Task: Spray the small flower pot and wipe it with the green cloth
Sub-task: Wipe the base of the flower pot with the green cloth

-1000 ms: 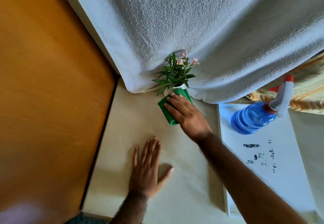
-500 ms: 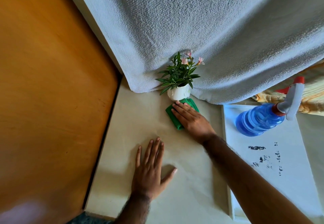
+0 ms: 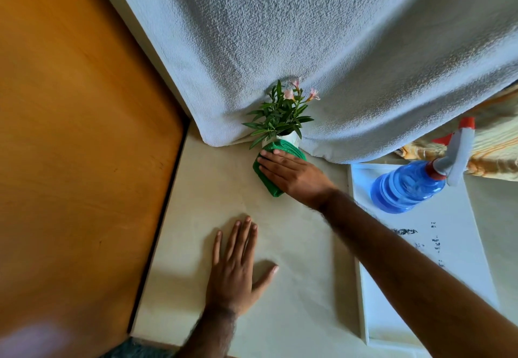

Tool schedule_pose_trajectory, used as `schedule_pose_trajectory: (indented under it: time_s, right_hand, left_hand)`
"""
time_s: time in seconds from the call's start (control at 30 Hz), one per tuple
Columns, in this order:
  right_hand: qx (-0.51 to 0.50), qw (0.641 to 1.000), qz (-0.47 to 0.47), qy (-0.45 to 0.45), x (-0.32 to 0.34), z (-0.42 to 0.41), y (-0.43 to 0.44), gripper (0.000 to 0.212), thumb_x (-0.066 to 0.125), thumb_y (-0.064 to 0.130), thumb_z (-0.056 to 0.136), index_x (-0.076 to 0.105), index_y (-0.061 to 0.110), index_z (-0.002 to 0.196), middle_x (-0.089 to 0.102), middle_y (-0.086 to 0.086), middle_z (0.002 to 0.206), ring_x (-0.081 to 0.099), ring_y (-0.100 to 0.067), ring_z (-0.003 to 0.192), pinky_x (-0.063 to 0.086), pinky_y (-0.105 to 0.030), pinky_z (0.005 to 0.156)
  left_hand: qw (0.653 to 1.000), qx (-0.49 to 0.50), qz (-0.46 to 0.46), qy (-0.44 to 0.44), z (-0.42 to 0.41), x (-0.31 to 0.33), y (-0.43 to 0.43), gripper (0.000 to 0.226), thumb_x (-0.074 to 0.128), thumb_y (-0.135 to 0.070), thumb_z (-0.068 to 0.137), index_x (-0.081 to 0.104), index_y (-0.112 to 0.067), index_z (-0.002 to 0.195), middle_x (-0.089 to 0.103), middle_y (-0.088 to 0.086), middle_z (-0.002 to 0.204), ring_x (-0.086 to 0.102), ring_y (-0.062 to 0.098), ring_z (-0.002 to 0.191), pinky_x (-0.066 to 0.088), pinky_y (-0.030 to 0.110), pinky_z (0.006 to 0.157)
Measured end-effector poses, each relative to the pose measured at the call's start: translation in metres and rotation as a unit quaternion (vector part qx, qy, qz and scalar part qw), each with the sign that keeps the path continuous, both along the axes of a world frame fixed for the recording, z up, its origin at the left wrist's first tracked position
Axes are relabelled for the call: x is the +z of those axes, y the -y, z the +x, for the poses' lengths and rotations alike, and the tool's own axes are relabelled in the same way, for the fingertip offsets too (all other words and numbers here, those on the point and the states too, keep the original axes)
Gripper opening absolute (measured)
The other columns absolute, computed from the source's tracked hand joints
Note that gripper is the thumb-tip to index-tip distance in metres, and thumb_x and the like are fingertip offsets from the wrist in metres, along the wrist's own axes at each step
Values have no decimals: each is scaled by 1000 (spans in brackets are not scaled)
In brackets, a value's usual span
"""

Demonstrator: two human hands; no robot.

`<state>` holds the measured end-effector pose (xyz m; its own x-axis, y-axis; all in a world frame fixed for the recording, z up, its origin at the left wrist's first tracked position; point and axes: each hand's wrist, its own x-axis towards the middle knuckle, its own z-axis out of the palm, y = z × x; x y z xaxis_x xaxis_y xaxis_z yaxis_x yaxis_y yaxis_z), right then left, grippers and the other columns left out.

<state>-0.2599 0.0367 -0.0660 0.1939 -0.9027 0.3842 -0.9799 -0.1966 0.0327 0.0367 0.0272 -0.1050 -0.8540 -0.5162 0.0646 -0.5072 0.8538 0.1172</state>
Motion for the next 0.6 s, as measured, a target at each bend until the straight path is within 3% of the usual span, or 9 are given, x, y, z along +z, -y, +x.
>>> schedule_pose_trajectory:
  time_s: [0.13,0.3,0.43,0.53,0.6]
  right_hand:
    - [-18,999,25,24,-18,9,-11,42,43,0,101,55,1,142,51,-15,151,47,-30,141,38,-44,117]
    - [-101,969,75,212,-24,22,-19,43,41,6,100,58,3,139,55,-14,147,47,-29,141,14,-27,126]
    - [-160,925,118,325,-11,32,-15,60,60,-8,80,60,8,138,56,-9,148,47,-23,141,28,-34,121]
    - [-228,882,161,380,13,38,-7,75,55,-14,68,63,15,138,58,-5,146,51,-22,138,40,-37,115]
    - [-286,851,194,396,30,38,4,70,53,-11,71,65,18,134,65,-9,136,59,-28,126,49,-36,103]
  left_hand:
    - [1000,-2,2,-1,1,0,-1,96,48,-75,97,31,-9,165,29,9,175,29,29,161,37,66,122]
    - [1000,-3,2,-6,1,-2,-1,94,49,-74,97,34,-9,164,31,10,174,32,29,160,37,66,121]
    - [1000,-3,2,-4,2,-3,0,95,48,-75,96,32,-10,165,29,9,175,30,28,161,35,66,123]
    - [1000,-1,5,-2,0,-3,0,95,45,-75,97,31,-11,165,28,8,175,28,27,161,35,65,124]
    - [1000,1,10,4,0,-5,1,96,42,-77,97,28,-11,166,26,8,176,26,27,162,33,65,125]
